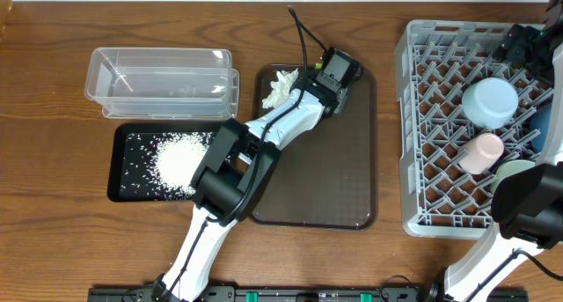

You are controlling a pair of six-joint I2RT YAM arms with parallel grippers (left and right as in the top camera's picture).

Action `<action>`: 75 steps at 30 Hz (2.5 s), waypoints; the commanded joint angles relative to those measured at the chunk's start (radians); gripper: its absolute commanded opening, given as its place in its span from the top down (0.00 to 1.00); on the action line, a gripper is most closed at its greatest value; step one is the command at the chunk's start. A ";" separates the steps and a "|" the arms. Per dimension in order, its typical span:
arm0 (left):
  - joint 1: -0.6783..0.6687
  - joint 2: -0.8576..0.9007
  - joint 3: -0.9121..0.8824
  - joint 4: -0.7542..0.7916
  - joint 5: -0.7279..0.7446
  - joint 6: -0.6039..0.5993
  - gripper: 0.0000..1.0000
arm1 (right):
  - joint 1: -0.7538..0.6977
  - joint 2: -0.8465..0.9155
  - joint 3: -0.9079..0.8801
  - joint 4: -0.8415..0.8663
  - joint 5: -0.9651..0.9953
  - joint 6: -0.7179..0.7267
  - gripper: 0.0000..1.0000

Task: Sort waste into correct bins and load items into the dishwasher rack
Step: 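Grasp the yellow wrapper with the left gripper and lift it, then carry the wrapper over the clear plastic bin and release it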

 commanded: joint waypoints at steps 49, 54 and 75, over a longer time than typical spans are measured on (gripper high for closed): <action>0.626 -0.467 -0.072 -0.356 0.156 -0.975 0.94 | -0.006 0.005 0.001 0.000 0.003 -0.012 0.01; 0.652 -0.467 -0.076 -0.357 0.180 -1.032 0.94 | -0.006 0.005 0.001 0.000 0.003 -0.012 0.01; 0.650 -0.496 -0.075 -0.267 0.308 -0.957 0.29 | -0.006 0.005 0.001 0.000 0.003 -0.012 0.01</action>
